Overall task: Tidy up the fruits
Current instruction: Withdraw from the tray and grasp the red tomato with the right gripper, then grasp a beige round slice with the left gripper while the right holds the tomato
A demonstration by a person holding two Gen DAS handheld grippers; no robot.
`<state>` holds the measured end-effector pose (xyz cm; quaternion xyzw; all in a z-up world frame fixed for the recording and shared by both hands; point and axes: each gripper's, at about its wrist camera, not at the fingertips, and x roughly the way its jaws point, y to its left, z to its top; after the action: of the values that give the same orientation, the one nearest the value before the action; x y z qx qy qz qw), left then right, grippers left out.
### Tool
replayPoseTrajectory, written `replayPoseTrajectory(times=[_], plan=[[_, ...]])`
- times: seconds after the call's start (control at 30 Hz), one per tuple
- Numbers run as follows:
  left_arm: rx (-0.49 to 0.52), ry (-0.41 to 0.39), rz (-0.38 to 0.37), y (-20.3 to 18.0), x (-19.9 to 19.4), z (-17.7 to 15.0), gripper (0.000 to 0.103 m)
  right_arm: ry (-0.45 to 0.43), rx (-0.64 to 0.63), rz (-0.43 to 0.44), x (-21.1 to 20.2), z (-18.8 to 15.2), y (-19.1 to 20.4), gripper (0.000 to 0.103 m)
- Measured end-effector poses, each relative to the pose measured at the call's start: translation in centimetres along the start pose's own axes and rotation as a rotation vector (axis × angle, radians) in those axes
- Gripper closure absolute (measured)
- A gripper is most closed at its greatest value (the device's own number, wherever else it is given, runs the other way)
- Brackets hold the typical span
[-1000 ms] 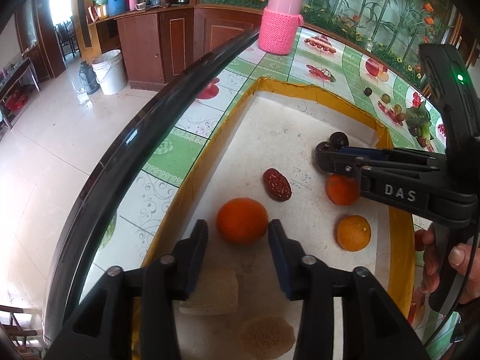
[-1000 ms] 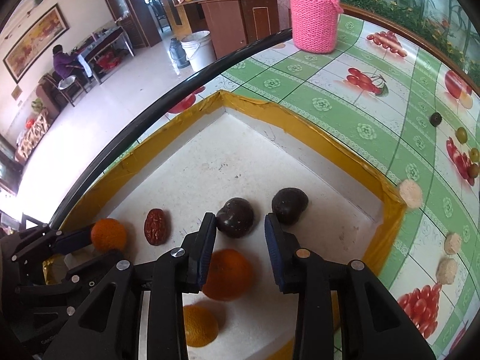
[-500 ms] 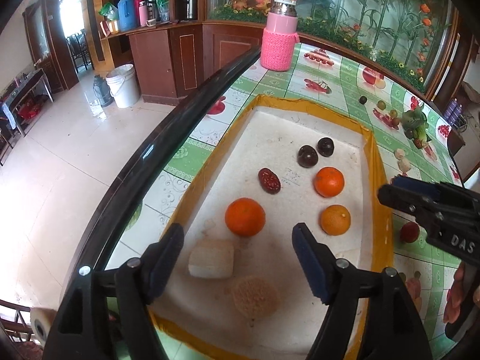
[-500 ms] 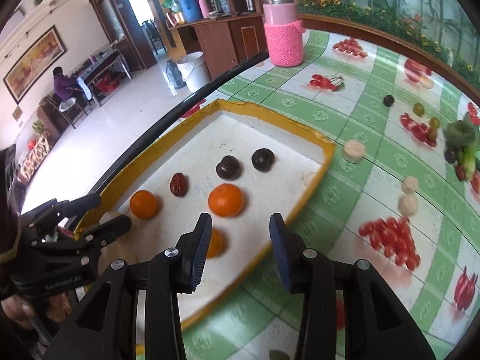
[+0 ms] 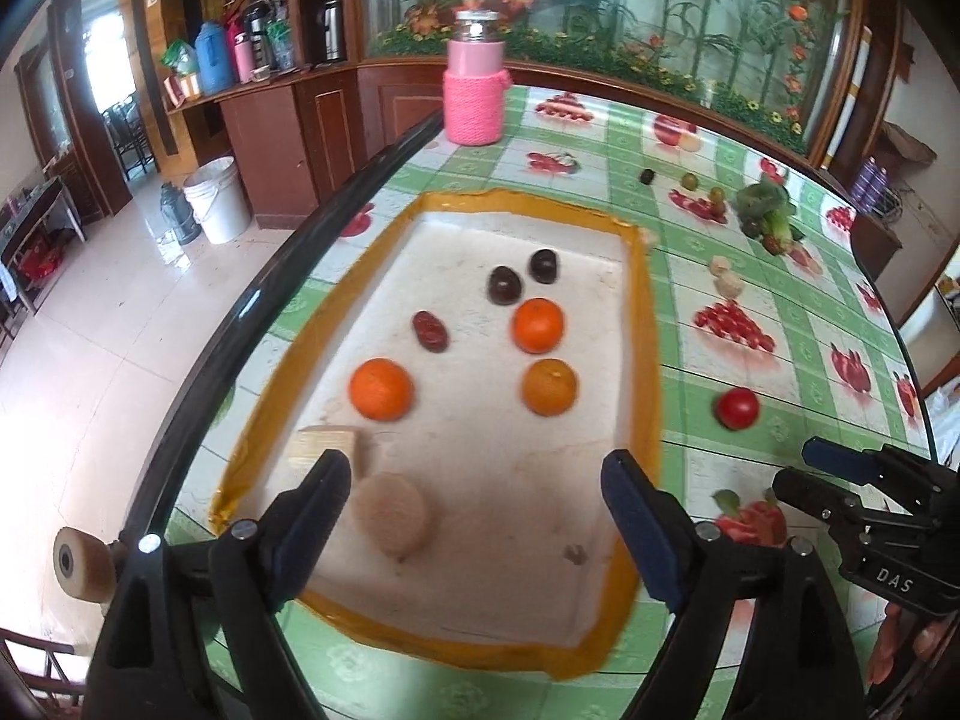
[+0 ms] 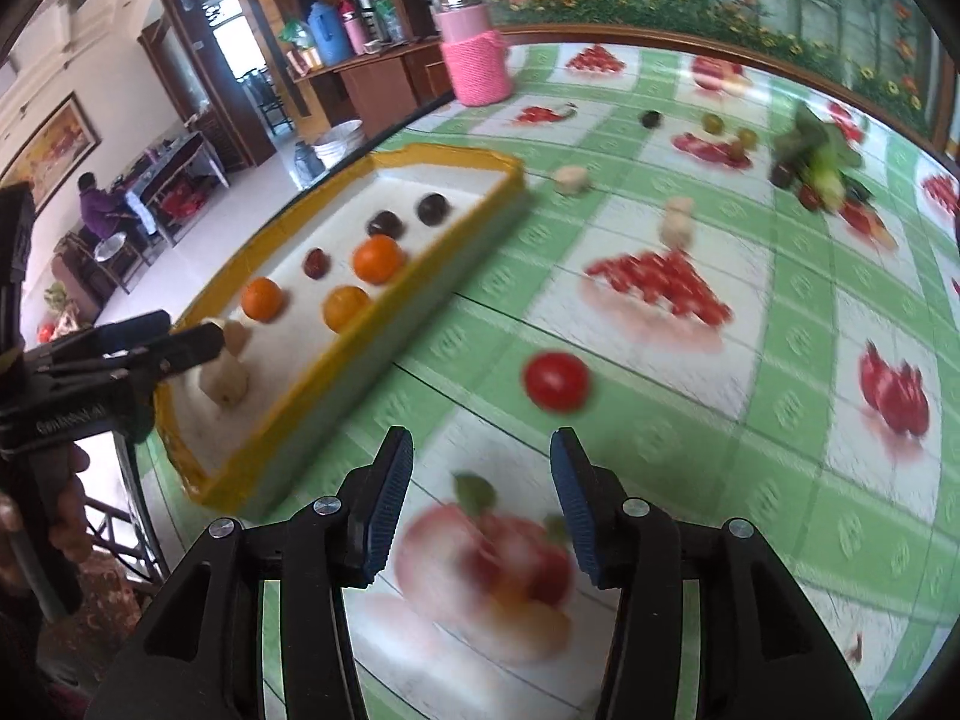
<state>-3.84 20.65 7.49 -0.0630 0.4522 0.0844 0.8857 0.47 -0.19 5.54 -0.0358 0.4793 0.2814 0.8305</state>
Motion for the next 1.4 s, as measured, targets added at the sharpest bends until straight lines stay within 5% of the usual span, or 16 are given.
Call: replayPoseTrajectory(times=[0.23,0.67,0.8,0.87,1.23,1.4], plan=[[0.077,0.002,-0.034,-3.9,-0.7,-0.4,0.013,-0.014,0.086,-0.02,-0.9,-0.7,-4.2,0.056],[0.091,0.002,0.028,-4.5,-1.4,-0.5,0.013,0.032,0.0,0.059,5.1,2.9,-2.7,0.052],[0.094,-0.002,0.033,-5.0,-0.9,0.5,0.013,0.019,-0.075,0.048,5.8,3.0,-2.1,0.073],[0.111,-0.005,0.027,-5.9,-0.4,1.3,0.013,0.0,-0.094,0.024,5.7,2.9,-2.2,0.072],[0.218,0.027,-0.086,-16.1,7.0,7.2,0.013,-0.065,-0.027,-0.13,0.2,-1.0,-9.0,0.072],[0.188,0.059,-0.118,-19.4,11.6,9.5,0.013,-0.069,0.021,-0.12,-0.3,-2.1,-10.9,0.072]])
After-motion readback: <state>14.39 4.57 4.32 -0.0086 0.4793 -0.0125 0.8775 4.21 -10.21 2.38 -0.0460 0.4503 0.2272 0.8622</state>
